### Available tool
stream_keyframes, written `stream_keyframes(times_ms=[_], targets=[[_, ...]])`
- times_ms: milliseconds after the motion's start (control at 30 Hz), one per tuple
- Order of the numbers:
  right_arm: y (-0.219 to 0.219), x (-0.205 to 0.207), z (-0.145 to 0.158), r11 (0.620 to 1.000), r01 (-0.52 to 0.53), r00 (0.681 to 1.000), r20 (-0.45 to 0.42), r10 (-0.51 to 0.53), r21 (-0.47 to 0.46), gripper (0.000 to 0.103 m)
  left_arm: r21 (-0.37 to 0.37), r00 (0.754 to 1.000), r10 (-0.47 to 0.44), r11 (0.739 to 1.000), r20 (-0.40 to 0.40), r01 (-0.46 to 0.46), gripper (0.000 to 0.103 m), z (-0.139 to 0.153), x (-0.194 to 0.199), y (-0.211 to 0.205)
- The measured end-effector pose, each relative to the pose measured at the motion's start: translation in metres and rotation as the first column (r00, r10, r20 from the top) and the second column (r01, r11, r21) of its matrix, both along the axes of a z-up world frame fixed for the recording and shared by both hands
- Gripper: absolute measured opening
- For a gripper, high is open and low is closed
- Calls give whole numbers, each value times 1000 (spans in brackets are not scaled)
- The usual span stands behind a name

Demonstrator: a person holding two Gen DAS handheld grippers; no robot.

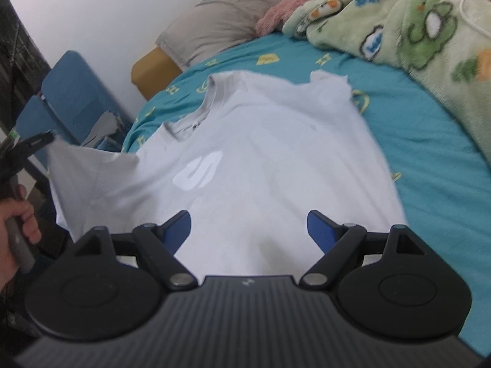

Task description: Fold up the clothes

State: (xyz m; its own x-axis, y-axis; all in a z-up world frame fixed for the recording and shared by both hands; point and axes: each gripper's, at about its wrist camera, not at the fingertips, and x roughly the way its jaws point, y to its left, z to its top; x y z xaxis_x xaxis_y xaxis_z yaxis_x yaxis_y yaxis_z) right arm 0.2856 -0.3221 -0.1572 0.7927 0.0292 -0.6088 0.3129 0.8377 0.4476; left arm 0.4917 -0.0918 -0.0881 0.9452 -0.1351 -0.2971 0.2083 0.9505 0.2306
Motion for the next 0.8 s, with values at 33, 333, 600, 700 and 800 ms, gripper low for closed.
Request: stream_keyframes(times_ms=[33, 333, 600, 700, 800], targets=[[-2, -1, 2, 1000, 8, 1000, 5, -8, -13, 84, -14, 998, -43, 999, -40, 43, 3, -5, -4, -16], [-14, -6, 1, 998, 28, 999, 32, -26, -60, 84, -264, 937, -202, 956, -285, 126, 63, -18, -68, -62], [0, -12, 9, 998, -55, 991, 119, 59, -36, 84, -255, 943, 9, 962, -334, -100, 77, 6, -212, 39], [9, -19, 11, 994, -101, 983, 150, 104, -30, 84, -254, 938, 56, 956, -342, -150, 77, 10, -258, 66], [22, -31, 16, 988, -136, 972, 182, 147, -71, 84, -248, 946, 82, 954, -315, -165, 77, 13, -296, 85]])
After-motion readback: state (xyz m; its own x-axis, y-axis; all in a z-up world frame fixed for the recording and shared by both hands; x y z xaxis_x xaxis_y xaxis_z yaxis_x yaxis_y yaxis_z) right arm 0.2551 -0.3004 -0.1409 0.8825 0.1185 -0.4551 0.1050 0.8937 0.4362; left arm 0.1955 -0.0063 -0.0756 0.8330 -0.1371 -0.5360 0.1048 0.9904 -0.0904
